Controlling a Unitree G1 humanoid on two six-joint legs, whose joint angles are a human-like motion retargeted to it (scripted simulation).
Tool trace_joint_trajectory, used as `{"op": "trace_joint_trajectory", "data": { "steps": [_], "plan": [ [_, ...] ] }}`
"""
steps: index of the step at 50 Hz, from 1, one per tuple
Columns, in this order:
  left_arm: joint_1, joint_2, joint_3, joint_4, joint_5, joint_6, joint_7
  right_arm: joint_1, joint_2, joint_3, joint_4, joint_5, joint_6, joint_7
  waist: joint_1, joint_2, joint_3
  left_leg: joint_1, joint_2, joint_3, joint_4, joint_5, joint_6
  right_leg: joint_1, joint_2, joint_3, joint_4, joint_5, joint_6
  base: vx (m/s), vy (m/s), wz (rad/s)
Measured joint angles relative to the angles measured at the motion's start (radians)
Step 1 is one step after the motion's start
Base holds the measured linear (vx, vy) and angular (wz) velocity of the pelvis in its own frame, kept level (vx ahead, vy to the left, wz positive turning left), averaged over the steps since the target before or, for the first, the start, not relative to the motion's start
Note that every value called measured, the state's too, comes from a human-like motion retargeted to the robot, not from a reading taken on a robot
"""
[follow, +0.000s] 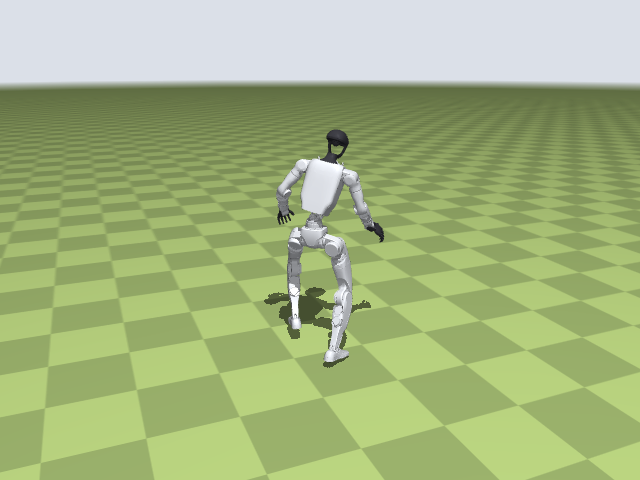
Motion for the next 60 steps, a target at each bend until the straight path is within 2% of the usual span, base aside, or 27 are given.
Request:
{"op": "trace_joint_trajectory", "data": {
  "steps": [2, 5, 7, 8, 9, 10, 11, 13, 15, 16, 18, 20, 23, 25, 27, 28, 30, 32, 35, 38, 41, 44, 47, 52, 56, 60],
  "plan": [
    [0.134, 0.035, 0.077, 0.016, -0.123, -0.027, -0.017, 0.075, -0.021, 0.022, -0.174, 0.048, -0.049, 0.022, 0.082, -0.022, -0.107, 0.007, -0.011, 0.028, -0.184, 0.112, -0.026, 0.056, -0.038, 0.016, -0.155, 0.150, 0.008, 0.72, 0.52, -0.16],
    [0.315, 0.097, 0.163, 0.000, -0.309, -0.057, -0.012, 0.196, -0.051, 0.019, -0.370, 0.123, -0.108, 0.080, 0.192, -0.068, -0.247, 0.103, -0.104, 0.058, -0.618, 0.314, -0.049, 0.131, -0.105, 0.029, -0.357, 0.505, 0.028, 0.81, 0.66, 0.20],
    [0.435, 0.167, 0.213, -0.021, -0.319, -0.068, -0.040, 0.245, -0.063, 0.011, -0.433, 0.129, -0.133, 0.123, 0.252, -0.075, -0.313, 0.203, -0.156, 0.044, -0.950, 0.432, -0.053, 0.144, -0.118, 0.040, -0.393, 0.720, 0.057, 0.85, 0.73, 0.21],
    [0.490, 0.208, 0.244, -0.031, -0.305, -0.070, -0.060, 0.255, -0.066, 0.005, -0.457, 0.128, -0.140, 0.139, 0.277, -0.071, -0.332, 0.253, -0.166, 0.034, -1.095, 0.462, -0.059, 0.143, -0.113, 0.046, -0.378, 0.782, 0.070, 0.85, 0.73, 0.20],
    [0.539, 0.245, 0.276, -0.035, -0.298, -0.070, -0.080, 0.255, -0.067, 0.001, -0.478, 0.123, -0.144, 0.148, 0.298, -0.065, -0.343, 0.289, -0.165, 0.022, -1.196, 0.457, -0.068, 0.135, -0.107, 0.051, -0.338, 0.801, 0.071, 0.84, 0.72, 0.23],
    [0.585, 0.280, 0.309, -0.036, -0.294, -0.070, -0.099, 0.251, -0.067, -0.002, -0.498, 0.117, -0.145, 0.152, 0.317, -0.059, -0.350, 0.319, -0.160, 0.010, -1.274, 0.436, -0.080, 0.124, -0.100, 0.056, -0.286, 0.798, 0.066, 0.82, 0.69, 0.29],
    [0.618, 0.303, 0.344, -0.019, -0.320, -0.066, -0.114, 0.234, -0.063, 0.002, -0.512, 0.109, -0.144, 0.136, 0.328, -0.056, -0.349, 0.336, -0.157, -0.006, -1.308, 0.421, -0.086, 0.106, -0.100, 0.056, -0.208, 0.751, 0.049, 0.79, 0.67, 0.35],
    [0.641, 0.335, 0.405, 0.050, -0.421, -0.051, -0.130, 0.182, -0.054, 0.018, -0.519, 0.091, -0.129, 0.085, 0.349, -0.051, -0.334, 0.369, -0.159, -0.047, -1.349, 0.470, -0.101, 0.068, -0.103, 0.060, -0.049, 0.662, 0.001, 0.73, 0.62, 0.48],
    [0.586, 0.357, 0.453, 0.168, -0.547, -0.016, -0.118, 0.111, -0.041, 0.027, -0.490, 0.071, -0.101, 0.006, 0.366, -0.068, -0.291, 0.369, -0.194, -0.100, -1.304, 0.590, -0.079, 0.031, -0.135, 0.061, 0.104, 0.608, -0.044, 0.63, 0.55, 0.88],
    [0.521, 0.364, 0.471, 0.240, -0.594, 0.013, -0.098, 0.086, -0.036, 0.023, -0.463, 0.072, -0.083, -0.035, 0.370, -0.100, -0.257, 0.330, -0.244, -0.125, -1.197, 0.583, -0.038, 0.012, -0.177, 0.067, 0.171, 0.571, -0.057, 0.57, 0.49, 1.36],
    [0.387, 0.368, 0.507, 0.364, -0.652, 0.072, -0.045, 0.069, -0.013, -0.006, -0.413, 0.102, -0.055, -0.114, 0.377, -0.155, -0.182, 0.238, -0.337, -0.161, -0.925, 0.486, 0.011, -0.020, -0.240, 0.086, 0.285, 0.445, -0.073, 0.54, 0.45, 1.65],
    [0.252, 0.343, 0.538, 0.461, -0.648, 0.131, 0.002, 0.100, 0.039, -0.060, -0.377, 0.156, -0.042, -0.170, 0.390, -0.165, -0.120, 0.182, -0.386, -0.180, -0.683, 0.353, 0.004, -0.057, -0.228, 0.118, 0.361, 0.269, -0.086, 0.57, 0.41, 1.31],
    [0.172, 0.230, 0.549, 0.490, -0.611, 0.168, -0.025, 0.221, 0.169, -0.150, -0.370, 0.209, -0.039, -0.133, 0.391, -0.139, -0.075, 0.269, -0.429, -0.189, -0.645, 0.280, 0.020, -0.144, -0.078, 0.195, 0.295, 0.139, -0.068, 0.54, 0.34, 0.58],
    [0.209, 0.145, 0.514, 0.460, -0.546, 0.153, -0.129, 0.324, 0.248, -0.174, -0.379, 0.225, -0.051, -0.042, 0.339, -0.130, -0.059, 0.365, -0.463, -0.205, -0.706, 0.281, 0.021, -0.179, 0.042, 0.238, 0.117, 0.166, -0.025, 0.44, 0.29, 0.65],
    [0.265, 0.085, 0.445, 0.414, -0.384, 0.123, -0.226, 0.413, 0.290, -0.171, -0.383, 0.225, -0.063, 0.023, 0.248, -0.134, -0.048, 0.448, -0.497, -0.241, -0.789, 0.304, 0.002, -0.192, 0.115, 0.250, -0.119, 0.354, 0.028, 0.36, 0.25, 1.03],
    [0.288, 0.066, 0.395, 0.388, -0.286, 0.112, -0.264, 0.452, 0.295, -0.162, -0.385, 0.226, -0.069, 0.044, 0.201, -0.135, -0.046, 0.485, -0.511, -0.261, -0.829, 0.317, -0.002, -0.205, 0.127, 0.228, -0.209, 0.466, 0.033, 0.31, 0.22, 1.09],
    [0.309, 0.053, 0.290, 0.336, -0.113, 0.098, -0.327, 0.514, 0.286, -0.155, -0.391, 0.239, -0.080, 0.063, 0.124, -0.135, -0.045, 0.546, -0.530, -0.300, -0.901, 0.339, -0.004, -0.257, 0.117, 0.112, -0.315, 0.620, 0.012, 0.27, 0.19, 1.03],
    [0.292, 0.058, 0.210, 0.285, -0.007, 0.083, -0.382, 0.560, 0.260, -0.181, -0.398, 0.263, -0.091, 0.070, 0.065, -0.138, -0.038, 0.609, -0.550, -0.344, -0.963, 0.355, -0.006, -0.293, 0.097, -0.020, -0.420, 0.697, 0.037, 0.26, 0.14, 1.07],
    [0.240, 0.072, 0.146, 0.208, -0.015, 0.057, -0.388, 0.603, 0.221, -0.246, -0.402, 0.290, -0.100, 0.054, 0.002, -0.160, -0.010, 0.714, -0.576, -0.408, -1.030, 0.354, -0.017, -0.309, 0.106, -0.127, -0.633, 0.771, 0.129, 0.27, 0.02, 0.88],
    [0.180, 0.094, 0.125, 0.127, -0.117, 0.049, -0.325, 0.603, 0.190, -0.285, -0.394, 0.314, -0.102, 0.012, -0.019, -0.180, 0.020, 0.797, -0.577, -0.436, -1.066, 0.339, -0.023, -0.341, 0.136, -0.168, -0.798, 0.716, 0.129, 0.21, 0.01, 0.38],
    [0.125, 0.128, 0.113, 0.061, -0.167, 0.043, -0.296, 0.588, 0.170, -0.297, -0.393, 0.346, -0.109, -0.017, -0.028, -0.197, 0.036, 0.832, -0.580, -0.444, -1.075, 0.335, -0.021, -0.399, 0.144, -0.237, -0.859, 0.676, 0.104, 0.12, 0.07, 0.18],
    [0.062, 0.158, 0.092, 0.032, -0.170, 0.042, -0.300, 0.548, 0.145, -0.294, -0.388, 0.364, -0.118, -0.020, -0.041, -0.202, 0.052, 0.833, -0.577, -0.451, -1.048, 0.323, -0.019, -0.443, 0.152, -0.281, -0.852, 0.721, 0.095, 0.07, 0.02, 0.20],
    [0.017, 0.174, 0.068, 0.023, -0.162, 0.040, -0.303, 0.505, 0.126, -0.296, -0.382, 0.375, -0.125, -0.017, -0.071, -0.197, 0.065, 0.835, -0.565, -0.477, -1.032, 0.315, -0.025, -0.454, 0.151, -0.249, -0.834, 0.752, 0.102, 0.07, 0.01, 0.56],
    [0.018, 0.195, 0.046, 0.012, -0.161, 0.031, -0.321, 0.480, 0.138, -0.299, -0.392, 0.393, -0.135, -0.004, -0.077, -0.200, 0.046, 0.836, -0.557, -0.512, -1.059, 0.321, -0.034, -0.393, 0.130, -0.239, -0.827, 0.713, 0.107, 0.06, -0.02, 0.36],
    [0.053, 0.185, 0.083, 0.053, -0.180, 0.043, -0.323, 0.458, 0.167, -0.297, -0.400, 0.388, -0.132, 0.005, -0.021, -0.203, 0.023, 0.821, -0.564, -0.496, -1.097, 0.334, -0.034, -0.300, 0.109, -0.226, -0.792, 0.690, 0.103, 0.04, -0.03, -0.26],
    [0.108, 0.144, 0.146, 0.143, -0.212, 0.077, -0.306, 0.422, 0.181, -0.272, -0.402, 0.365, -0.111, 0.015, 0.054, -0.193, -0.010, 0.773, -0.565, -0.448, -1.130, 0.351, -0.029, -0.216, 0.093, -0.131, -0.678, 0.628, 0.078, -0.02, -0.01, -0.69]
  ]
}}
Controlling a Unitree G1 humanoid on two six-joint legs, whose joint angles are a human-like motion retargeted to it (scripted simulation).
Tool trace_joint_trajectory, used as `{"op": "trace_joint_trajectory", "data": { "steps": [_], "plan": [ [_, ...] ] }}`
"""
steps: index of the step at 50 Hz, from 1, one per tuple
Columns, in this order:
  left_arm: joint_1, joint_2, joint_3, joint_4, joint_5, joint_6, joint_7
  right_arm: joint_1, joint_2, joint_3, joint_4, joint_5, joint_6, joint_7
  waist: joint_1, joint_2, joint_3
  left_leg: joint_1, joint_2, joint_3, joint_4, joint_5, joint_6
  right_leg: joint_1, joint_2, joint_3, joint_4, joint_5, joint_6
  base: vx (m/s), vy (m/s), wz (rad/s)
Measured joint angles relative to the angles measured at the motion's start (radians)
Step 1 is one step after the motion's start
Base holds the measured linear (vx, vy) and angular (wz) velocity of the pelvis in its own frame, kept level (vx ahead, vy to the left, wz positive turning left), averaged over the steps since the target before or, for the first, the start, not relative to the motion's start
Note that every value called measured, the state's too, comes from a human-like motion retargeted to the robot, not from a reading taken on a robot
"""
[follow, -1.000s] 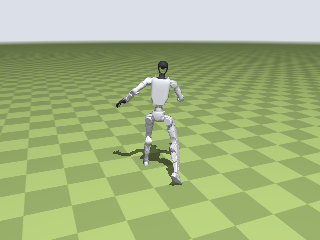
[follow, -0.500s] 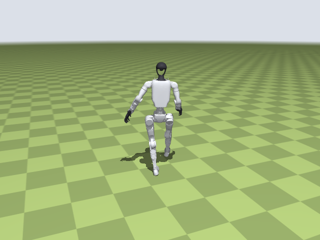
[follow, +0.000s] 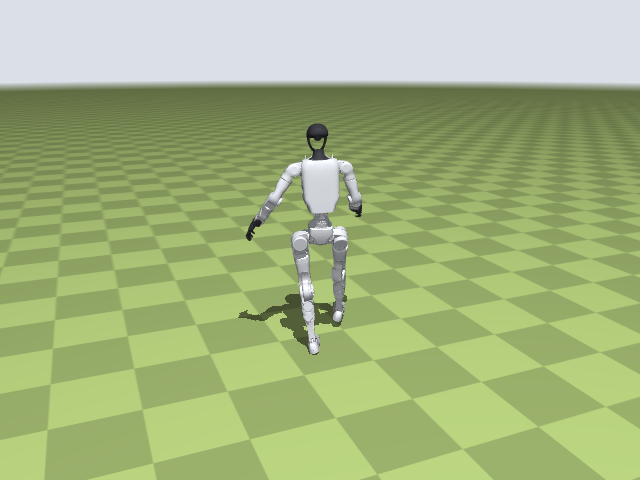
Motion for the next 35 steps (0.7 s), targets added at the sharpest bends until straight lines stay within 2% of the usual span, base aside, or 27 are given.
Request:
{"op": "trace_joint_trajectory", "data": {
  "steps": [8, 12, 18, 22, 27, 30, 35],
  "plan": [
    [0.170, -0.135, 0.078, 0.259, -0.014, 0.050, -0.043, -0.100, -0.026, 0.097, 0.019, -0.134, 0.040, 0.083, 0.144, 0.061, -0.113, -0.149, 0.076, 0.178, -0.017, 0.007, 0.014, 0.093, -0.014, 0.176, 0.396, -0.189, -0.083, -0.06, -0.02, -1.25],
    [0.247, -0.205, 0.089, 0.346, 0.023, 0.047, -0.082, -0.127, -0.048, 0.166, 0.049, -0.304, 0.063, 0.135, 0.207, 0.058, -0.156, -0.199, 0.112, 0.286, -0.041, 0.007, 0.007, 0.154, -0.065, 0.181, 0.456, -0.274, -0.075, -0.08, -0.09, -1.56],
    [0.288, -0.276, 0.035, 0.332, -0.009, 0.010, -0.074, -0.150, -0.060, 0.315, 0.175, -0.572, 0.104, 0.189, 0.270, 0.005, -0.203, -0.256, 0.142, 0.447, -0.127, 0.047, -0.013, 0.217, -0.133, 0.199, 0.345, -0.248, -0.008, -0.12, -0.18, -1.46],
    [0.245, -0.289, 0.023, 0.306, -0.042, -0.021, -0.057, -0.096, -0.026, 0.358, 0.300, -0.617, 0.119, 0.211, 0.285, -0.039, -0.238, -0.279, 0.155, 0.509, -0.197, 0.088, -0.043, 0.248, -0.125, 0.220, 0.177, -0.272, 0.052, -0.13, -0.30, -0.88],
    [0.075, -0.293, 0.056, 0.280, -0.094, -0.047, 0.061, -0.003, 0.003, 0.371, 0.479, -0.607, 0.132, 0.190, 0.257, -0.078, -0.227, -0.347, 0.145, 0.501, -0.170, 0.122, -0.031, 0.287, -0.144, 0.156, 0.028, -0.296, 0.040, -0.18, -0.23, 0.13],
    [-0.030, -0.285, 0.011, 0.176, -0.129, -0.071, 0.144, 0.052, -0.015, 0.389, 0.544, -0.614, 0.144, 0.196, 0.224, -0.082, -0.201, -0.437, 0.149, 0.458, -0.064, 0.129, -0.015, 0.307, -0.152, 0.106, -0.023, -0.284, 0.048, -0.18, -0.18, 0.88],
    [-0.083, -0.270, -0.078, -0.056, -0.173, -0.133, 0.145, 0.165, -0.064, 0.430, 0.606, -0.611, 0.144, 0.258, 0.177, -0.069, -0.206, -0.604, 0.169, 0.389, 0.208, 0.104, -0.014, 0.323, -0.166, 0.031, -0.027, -0.301, 0.048, -0.06, -0.10, 0.79]
  ]
}}
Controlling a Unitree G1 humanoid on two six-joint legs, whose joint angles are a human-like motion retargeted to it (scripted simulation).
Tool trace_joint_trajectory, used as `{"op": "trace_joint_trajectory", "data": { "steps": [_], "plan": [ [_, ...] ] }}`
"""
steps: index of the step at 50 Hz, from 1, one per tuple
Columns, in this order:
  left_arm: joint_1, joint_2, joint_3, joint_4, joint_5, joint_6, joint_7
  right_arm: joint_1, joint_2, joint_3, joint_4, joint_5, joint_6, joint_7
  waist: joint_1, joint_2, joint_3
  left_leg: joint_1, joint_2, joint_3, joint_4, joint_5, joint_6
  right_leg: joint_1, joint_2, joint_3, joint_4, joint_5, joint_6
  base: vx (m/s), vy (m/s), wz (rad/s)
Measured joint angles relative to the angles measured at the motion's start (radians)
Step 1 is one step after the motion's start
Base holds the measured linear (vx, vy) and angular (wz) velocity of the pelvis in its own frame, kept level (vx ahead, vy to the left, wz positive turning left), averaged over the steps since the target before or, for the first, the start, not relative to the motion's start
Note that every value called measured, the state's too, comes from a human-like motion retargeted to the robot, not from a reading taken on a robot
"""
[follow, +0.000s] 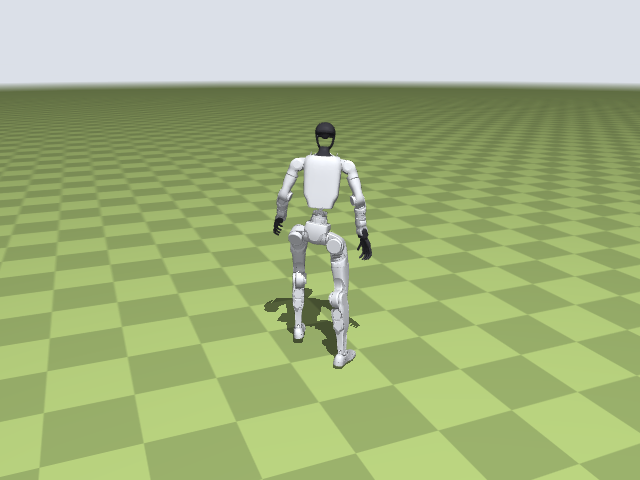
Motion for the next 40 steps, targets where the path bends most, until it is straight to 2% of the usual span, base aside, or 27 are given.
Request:
{"op": "trace_joint_trajectory", "data": {
  "steps": [5, 8, 12, 14, 15, 17, 18, 20, 23, 25, 27, 30, 32, 35, 38, 40],
  "plan": [
    [0.058, 0.007, 0.003, -0.069, 0.044, -0.009, -0.006, 0.066, 0.005, -0.045, 0.030, 0.033, -0.002, 0.009, -0.022, -0.016, -0.024, -0.057, 0.065, 0.056, 0.163, -0.085, 0.017, -0.022, -0.029, 0.003, 0.073, -0.019, 0.002, 0.11, 0.01, 0.07],
    [0.081, 0.001, 0.023, -0.045, 0.048, 0.001, 0.023, 0.053, 0.013, -0.099, 0.018, 0.084, -0.007, 0.007, -0.032, -0.024, 0.003, -0.095, 0.128, 0.076, 0.219, -0.115, 0.029, -0.060, -0.040, 0.035, 0.156, -0.059, -0.022, 0.11, 0.09, -0.22],
    [0.089, -0.039, 0.065, -0.005, -0.025, 0.012, 0.053, -0.053, -0.020, -0.117, -0.032, 0.068, -0.021, 0.066, -0.075, -0.015, 0.128, -0.190, 0.217, 0.027, 0.293, -0.137, 0.024, -0.193, -0.066, 0.097, 0.468, -0.172, -0.081, 0.03, 0.15, -0.14],
    [0.075, -0.057, 0.056, 0.027, -0.060, -0.002, 0.090, -0.148, -0.045, -0.095, -0.046, 0.046, -0.032, 0.073, -0.117, -0.020, 0.208, -0.264, 0.262, 0.009, 0.307, -0.144, 0.012, -0.256, -0.093, 0.116, 0.626, -0.239, -0.085, 0.02, 0.20, 0.22],
    [0.060, -0.059, 0.041, 0.051, -0.069, -0.016, 0.120, -0.203, -0.052, -0.079, -0.041, 0.041, -0.038, 0.053, -0.136, -0.029, 0.245, -0.300, 0.282, 0.008, 0.293, -0.141, 0.003, -0.276, -0.107, 0.121, 0.676, -0.271, -0.077, 0.11, 0.25, 0.36],
    [0.051, -0.035, -0.025, 0.110, -0.030, -0.045, 0.168, -0.292, -0.040, -0.031, 0.016, 0.049, -0.043, -0.105, -0.145, -0.053, 0.270, -0.338, 0.309, 0.022, 0.177, -0.116, -0.016, -0.275, -0.131, 0.115, 0.680, -0.310, -0.063, 0.26, 0.32, 0.27],
    [0.071, -0.019, -0.056, 0.132, 0.017, -0.050, 0.179, -0.304, -0.026, -0.015, 0.042, 0.048, -0.040, -0.197, -0.131, -0.065, 0.258, -0.338, 0.317, 0.031, 0.091, -0.095, -0.026, -0.263, -0.141, 0.110, 0.650, -0.307, -0.057, 0.47, 0.42, -0.02],
    [0.169, 0.010, -0.096, 0.142, 0.101, -0.049, 0.178, -0.248, -0.004, -0.008, 0.036, 0.049, -0.034, -0.327, -0.073, -0.089, 0.193, -0.298, 0.322, 0.052, -0.111, -0.040, -0.044, -0.219, -0.159, 0.101, 0.542, -0.243, -0.044, 0.69, 0.54, -0.33],
    [0.395, 0.005, -0.040, 0.142, 0.151, -0.048, 0.114, -0.052, 0.002, -0.077, -0.057, 0.043, -0.062, -0.250, 0.034, -0.110, 0.059, -0.178, 0.326, 0.091, -0.342, 0.016, -0.056, -0.100, -0.165, 0.104, 0.339, 0.002, -0.035, 0.95, 0.76, -0.42],
    [0.497, -0.022, 0.044, 0.196, 0.154, -0.037, 0.069, 0.034, 0.017, -0.145, -0.062, 0.048, -0.072, -0.151, 0.080, -0.112, 0.001, -0.099, 0.330, 0.143, -0.404, 0.021, -0.055, -0.045, -0.165, 0.123, 0.311, 0.172, -0.030, 0.99, 0.90, -0.01],
    [0.512, -0.054, 0.136, 0.341, 0.132, -0.001, 0.068, 0.076, 0.037, -0.210, -0.018, 0.042, -0.047, -0.118, 0.102, -0.092, -0.018, -0.033, 0.337, 0.175, -0.399, 0.058, -0.043, -0.029, -0.165, 0.133, 0.459, 0.211, -0.056, 0.91, 0.90, 0.53],
    [0.427, -0.034, 0.206, 0.557, -0.027, 0.090, 0.099, 0.086, 0.069, -0.241, 0.066, 0.105, 0.022, -0.201, 0.106, -0.096, 0.023, -0.036, 0.289, 0.078, -0.261, 0.168, -0.005, -0.067, -0.208, 0.166, 0.873, 0.114, -0.138, 0.77, 0.79, 1.51],
    [0.326, 0.019, 0.209, 0.623, -0.077, 0.149, 0.123, 0.085, 0.090, -0.203, 0.103, 0.146, 0.057, -0.236, 0.098, -0.143, 0.084, -0.126, 0.188, -0.012, -0.021, 0.131, 0.031, -0.106, -0.223, 0.238, 1.137, 0.122, -0.144, 0.71, 0.65, 2.46],
    [0.193, 0.095, 0.179, 0.542, -0.001, 0.203, 0.121, 0.102, 0.106, -0.102, 0.083, 0.108, 0.072, -0.197, 0.104, -0.158, 0.156, -0.185, 0.075, -0.082, 0.264, -0.023, 0.064, -0.163, -0.118, 0.316, 1.380, 0.175, -0.116, 0.71, 0.51, 2.26],
    [0.085, 0.129, 0.129, 0.321, 0.095, 0.192, 0.017, 0.080, 0.100, -0.065, 0.010, 0.014, 0.059, -0.102, 0.106, -0.115, 0.181, -0.088, 0.018, -0.138, 0.266, -0.087, 0.067, -0.271, 0.000, 0.275, 1.361, 0.085, -0.152, 0.60, 0.34, 1.44],
    [0.022, 0.136, 0.079, 0.168, 0.091, 0.157, -0.022, 0.029, 0.097, -0.056, -0.016, 0.010, 0.050, -0.089, 0.085, -0.088, 0.190, 0.020, -0.015, -0.175, 0.168, -0.071, 0.056, -0.333, 0.037, 0.196, 1.205, 0.022, -0.171, 0.48, 0.26, 1.11]
  ]
}}
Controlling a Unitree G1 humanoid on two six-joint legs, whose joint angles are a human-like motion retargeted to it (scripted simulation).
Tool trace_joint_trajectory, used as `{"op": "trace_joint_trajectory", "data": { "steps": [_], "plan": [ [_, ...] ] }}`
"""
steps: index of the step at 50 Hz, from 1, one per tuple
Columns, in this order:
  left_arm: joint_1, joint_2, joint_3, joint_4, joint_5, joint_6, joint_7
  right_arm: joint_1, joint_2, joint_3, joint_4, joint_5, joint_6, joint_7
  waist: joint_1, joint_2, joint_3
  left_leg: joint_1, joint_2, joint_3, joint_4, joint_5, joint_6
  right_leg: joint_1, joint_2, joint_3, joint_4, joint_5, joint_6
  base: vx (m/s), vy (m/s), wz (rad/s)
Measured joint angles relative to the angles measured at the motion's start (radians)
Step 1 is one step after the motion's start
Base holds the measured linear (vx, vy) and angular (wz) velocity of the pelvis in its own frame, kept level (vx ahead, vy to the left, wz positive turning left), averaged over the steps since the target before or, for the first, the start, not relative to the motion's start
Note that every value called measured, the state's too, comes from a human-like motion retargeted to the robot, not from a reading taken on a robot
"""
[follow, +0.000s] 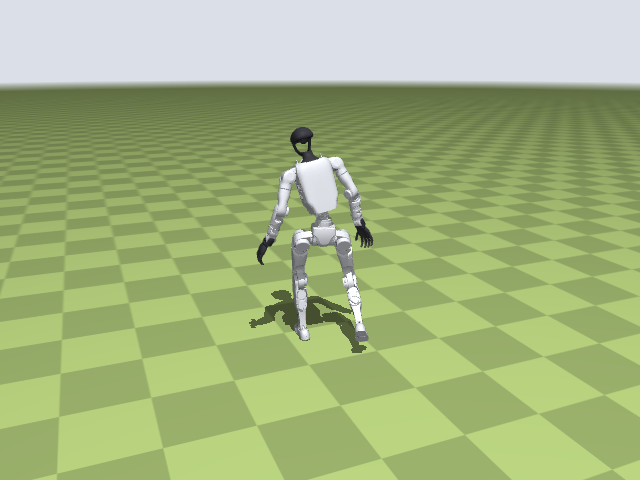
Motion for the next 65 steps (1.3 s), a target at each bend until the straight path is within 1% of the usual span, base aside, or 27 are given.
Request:
{"op": "trace_joint_trajectory", "data": {
  "steps": [2, 3, 5, 6, 8, 10, 12, 13, 15, 17, 19, 22, 25, 30, 35, 37, 40, 43, 45, 47, 50, 52, 55, 58, 60, 62, 65],
  "plan": [
    [-0.045, 0.008, -0.044, -0.145, -0.018, -0.040, -0.016, -0.053, -0.005, 0.001, -0.018, 0.030, -0.017, -0.010, -0.037, 0.029, -0.006, 0.115, -0.019, -0.041, -0.113, 0.024, -0.019, -0.012, 0.033, -0.103, -0.293, 0.005, 0.034, 0.44, 0.23, 0.99],
    [-0.060, 0.013, -0.060, -0.209, -0.022, -0.061, -0.024, -0.071, -0.009, -0.004, -0.031, 0.047, -0.030, -0.011, -0.058, 0.039, -0.019, 0.165, -0.030, -0.058, -0.160, 0.031, -0.026, -0.009, 0.049, -0.149, -0.468, 0.043, 0.067, 0.46, 0.21, 0.93],
    [-0.088, 0.024, -0.072, -0.325, -0.018, -0.093, -0.059, -0.099, -0.020, -0.027, -0.061, 0.086, -0.058, 0.006, -0.100, 0.044, -0.041, 0.267, -0.068, -0.090, -0.243, 0.035, -0.028, 0.016, 0.064, -0.221, -0.831, 0.197, 0.143, 0.49, 0.15, 0.80],
    [-0.102, 0.034, -0.073, -0.370, -0.006, -0.102, -0.086, -0.106, -0.023, -0.042, -0.079, 0.115, -0.072, 0.022, -0.108, 0.043, -0.052, 0.313, -0.078, -0.097, -0.258, 0.021, -0.031, 0.026, 0.080, -0.236, -0.993, 0.290, 0.162, 0.50, -0.02, 0.41],
    [-0.168, 0.065, -0.074, -0.434, 0.003, -0.108, -0.126, -0.145, -0.021, -0.078, -0.110, 0.181, -0.089, 0.043, -0.104, 0.040, -0.049, 0.390, -0.075, -0.099, -0.253, -0.023, -0.054, 0.013, 0.136, -0.237, -1.230, 0.414, 0.175, 0.47, -0.25, -0.10],
    [-0.263, 0.093, -0.098, -0.459, 0.004, -0.105, -0.122, -0.194, -0.017, -0.105, -0.133, 0.246, -0.092, 0.035, -0.094, 0.045, -0.027, 0.455, -0.072, -0.098, -0.213, -0.075, -0.068, -0.013, 0.173, -0.224, -1.352, 0.416, 0.175, 0.42, -0.12, -0.16],
    [-0.344, 0.100, -0.140, -0.448, -0.002, -0.099, -0.069, -0.232, -0.023, -0.107, -0.160, 0.273, -0.091, -0.003, -0.098, 0.055, 0.000, 0.513, -0.109, -0.090, -0.163, -0.113, -0.047, -0.039, 0.134, -0.265, -1.350, 0.356, 0.175, 0.35, 0.31, 0.13],
    [-0.384, 0.099, -0.159, -0.434, -0.009, -0.094, -0.034, -0.257, -0.031, -0.104, -0.175, 0.274, -0.089, -0.026, -0.111, 0.054, 0.020, 0.540, -0.137, -0.091, -0.148, -0.120, -0.033, -0.053, 0.095, -0.316, -1.325, 0.351, 0.175, 0.29, 0.41, 0.43],
    [-0.438, 0.099, -0.191, -0.398, -0.012, -0.085, 0.020, -0.302, -0.047, -0.098, -0.209, 0.268, -0.092, -0.059, -0.155, 0.052, 0.052, 0.587, -0.183, -0.101, -0.129, -0.127, -0.016, -0.077, 0.017, -0.442, -1.271, 0.395, 0.175, 0.25, 0.34, 0.67],
    [-0.484, 0.103, -0.216, -0.335, -0.001, -0.067, 0.040, -0.347, -0.057, -0.103, -0.239, 0.276, -0.099, -0.073, -0.208, 0.058, 0.074, 0.614, -0.190, -0.120, -0.103, -0.143, -0.025, -0.089, -0.008, -0.520, -1.254, 0.420, 0.175, 0.24, 0.12, 0.80],
    [-0.509, 0.107, -0.237, -0.268, 0.028, -0.048, 0.013, -0.369, -0.058, -0.123, -0.260, 0.306, -0.108, -0.069, -0.250, 0.075, 0.075, 0.624, -0.169, -0.135, -0.071, -0.164, -0.045, -0.097, 0.015, -0.508, -1.277, 0.392, 0.175, 0.26, -0.03, 0.75],
    [-0.461, 0.109, -0.253, -0.223, 0.095, -0.038, -0.074, -0.344, -0.053, -0.158, -0.281, 0.353, -0.120, -0.054, -0.298, 0.108, 0.040, 0.641, -0.136, -0.159, -0.075, -0.167, -0.057, -0.092, 0.047, -0.437, -1.318, 0.331, 0.175, 0.26, 0.00, 0.74],
    [-0.366, 0.105, -0.248, -0.213, 0.129, -0.053, -0.132, -0.310, -0.049, -0.176, -0.287, 0.380, -0.126, -0.046, -0.324, 0.129, 0.000, 0.654, -0.128, -0.178, -0.129, -0.147, -0.051, -0.074, 0.040, -0.432, -1.312, 0.312, 0.175, 0.19, 0.03, 0.41],
    [-0.211, 0.068, -0.213, -0.150, 0.116, -0.051, -0.136, -0.282, -0.045, -0.198, -0.254, 0.402, -0.124, -0.051, -0.311, 0.144, -0.033, 0.639, -0.137, -0.189, -0.196, -0.122, -0.041, -0.004, 0.013, -0.408, -1.212, 0.288, 0.171, 0.10, 0.01, 0.02],
    [-0.064, -0.004, -0.149, 0.023, 0.122, -0.012, -0.088, -0.266, -0.035, -0.179, -0.181, 0.404, -0.100, -0.066, -0.229, 0.168, -0.070, 0.595, -0.130, -0.146, -0.237, -0.117, -0.024, 0.043, 0.060, -0.149, -1.003, 0.200, 0.126, 0.03, -0.03, -0.62],
    [-0.003, -0.043, -0.102, 0.115, 0.099, -0.002, -0.075, -0.270, -0.035, -0.148, -0.142, 0.340, -0.087, -0.052, -0.190, 0.178, -0.094, 0.573, -0.122, -0.113, -0.260, -0.115, -0.019, 0.055, 0.072, -0.099, -0.892, 0.142, 0.110, 0.01, -0.03, -1.05],
    [0.083, -0.108, -0.016, 0.265, 0.060, 0.009, -0.070, -0.272, -0.044, -0.095, -0.098, 0.183, -0.068, -0.020, -0.141, 0.194, -0.139, 0.535, -0.111, -0.057, -0.299, -0.111, -0.014, 0.087, 0.053, -0.111, -0.760, 0.059, 0.074, 0.03, -0.03, -1.16],
    [0.171, -0.161, 0.054, 0.368, 0.047, 0.022, -0.066, -0.245, -0.049, -0.078, -0.085, 0.094, -0.062, -0.015, -0.102, 0.210, -0.185, 0.505, -0.090, -0.004, -0.350, -0.105, -0.022, 0.166, 0.018, -0.182, -0.739, -0.026, 0.047, 0.04, -0.08, -1.15],
    [0.210, -0.205, 0.106, 0.438, 0.056, 0.031, -0.064, -0.232, -0.046, -0.080, -0.073, 0.076, -0.059, -0.015, -0.076, 0.213, -0.221, 0.484, -0.086, 0.043, -0.402, -0.086, -0.027, 0.200, 0.011, -0.189, -0.789, -0.055, 0.063, 0.02, -0.12, -1.34],
    [0.256, -0.246, 0.130, 0.461, 0.060, 0.032, -0.064, -0.209, -0.043, -0.087, -0.063, 0.095, -0.063, -0.025, -0.061, 0.219, -0.248, 0.469, -0.076, 0.085, -0.442, -0.067, -0.034, 0.222, 0.037, -0.162, -0.897, -0.042, 0.091, -0.01, -0.15, -1.25],
    [0.318, -0.318, 0.124, 0.443, 0.053, 0.019, -0.085, -0.177, -0.052, -0.081, -0.052, 0.108, -0.073, -0.021, -0.060, 0.248, -0.269, 0.453, -0.049, 0.145, -0.476, -0.046, -0.042, 0.222, 0.089, -0.111, -1.039, 0.035, 0.113, -0.03, -0.14, -1.10],
    [0.351, -0.363, 0.083, 0.385, 0.029, -0.002, -0.122, -0.158, -0.073, -0.076, -0.060, 0.100, -0.079, 0.002, -0.087, 0.269, -0.260, 0.428, -0.029, 0.165, -0.447, -0.052, -0.040, 0.219, 0.109, -0.092, -1.080, 0.057, 0.113, -0.05, -0.14, -0.62],
    [0.369, -0.394, -0.006, 0.277, 0.009, -0.035, -0.173, -0.128, -0.101, -0.080, -0.092, 0.108, -0.086, 0.032, -0.161, 0.268, -0.226, 0.344, -0.010, 0.180, -0.296, -0.076, -0.023, 0.229, 0.102, -0.093, -1.113, 0.045, 0.121, -0.05, -0.16, 0.05],
    [0.321, -0.365, -0.115, 0.185, 0.075, -0.052, -0.173, -0.101, -0.112, -0.100, -0.099, 0.141, -0.090, 0.008, -0.235, 0.256, -0.196, 0.213, 0.038, 0.240, -0.046, -0.096, -0.015, 0.239, 0.081, -0.127, -1.125, 0.024, 0.132, -0.02, -0.13, 0.47],
    [0.281, -0.312, -0.197, 0.129, 0.126, -0.052, -0.129, -0.079, -0.113, -0.104, -0.069, 0.124, -0.121, -0.020, -0.260, 0.245, -0.185, 0.163, 0.076, 0.295, 0.068, -0.112, -0.006, 0.237, 0.066, -0.143, -1.088, 0.002, 0.143, 0.04, -0.06, 0.30],
    [0.224, -0.263, -0.240, 0.087, 0.159, -0.046, -0.074, -0.065, -0.118, -0.100, -0.029, 0.110, -0.127, -0.051, -0.278, 0.243, -0.188, 0.125, 0.100, 0.332, 0.102, -0.115, -0.005, 0.258, 0.059, -0.144, -1.123, 0.012, 0.146, 0.07, 0.00, 0.17],
    [0.141, -0.206, -0.227, 0.024, 0.128, -0.049, -0.012, -0.040, -0.121, -0.117, -0.011, 0.106, -0.117, -0.053, -0.272, 0.232, -0.192, 0.096, 0.116, 0.354, 0.038, -0.096, -0.018, 0.266, 0.040, -0.138, -1.135, 0.015, 0.156, 0.11, 0.04, -0.17]
  ]
}}
